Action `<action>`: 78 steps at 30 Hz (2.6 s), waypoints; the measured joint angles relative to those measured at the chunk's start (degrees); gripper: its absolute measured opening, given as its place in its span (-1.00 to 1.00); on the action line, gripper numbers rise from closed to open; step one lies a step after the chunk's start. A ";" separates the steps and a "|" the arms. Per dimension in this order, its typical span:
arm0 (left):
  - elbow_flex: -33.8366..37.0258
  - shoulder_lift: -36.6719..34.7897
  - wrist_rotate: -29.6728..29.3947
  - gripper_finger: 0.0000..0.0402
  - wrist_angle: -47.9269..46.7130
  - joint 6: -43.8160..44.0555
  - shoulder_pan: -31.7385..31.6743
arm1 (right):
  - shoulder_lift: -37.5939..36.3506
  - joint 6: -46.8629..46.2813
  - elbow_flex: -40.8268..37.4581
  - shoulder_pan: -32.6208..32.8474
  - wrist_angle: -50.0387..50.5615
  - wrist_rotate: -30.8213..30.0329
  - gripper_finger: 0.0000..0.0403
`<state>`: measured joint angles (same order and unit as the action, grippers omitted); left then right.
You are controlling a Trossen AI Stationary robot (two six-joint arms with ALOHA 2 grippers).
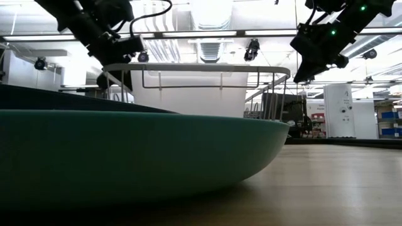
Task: Sort dishes
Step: Adjust the dishwasher rack, then put the dark green plate in the dishwasher rack
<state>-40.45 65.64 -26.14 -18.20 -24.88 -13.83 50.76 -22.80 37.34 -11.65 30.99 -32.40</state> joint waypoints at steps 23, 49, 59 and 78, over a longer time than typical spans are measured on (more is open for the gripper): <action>0.87 -7.96 17.67 -1.00 -7.99 13.49 2.21 | 0.00 -0.70 -1.33 0.01 -0.04 -0.07 -1.00; 0.38 -9.18 8.91 -1.00 -1.73 5.77 0.61 | 0.00 -1.82 -1.37 0.00 0.03 -0.09 -1.00; -7.45 -13.69 11.92 -1.00 -1.41 8.76 5.45 | -8.50 -7.73 1.11 -0.02 8.35 -11.88 -1.00; -18.84 -2.47 -6.22 -1.00 -22.94 27.83 41.05 | -11.21 4.39 -4.39 16.35 -14.12 1.20 -1.00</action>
<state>-59.28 63.17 -32.35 -41.14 2.95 27.22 39.55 -18.41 32.94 4.70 16.88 -31.20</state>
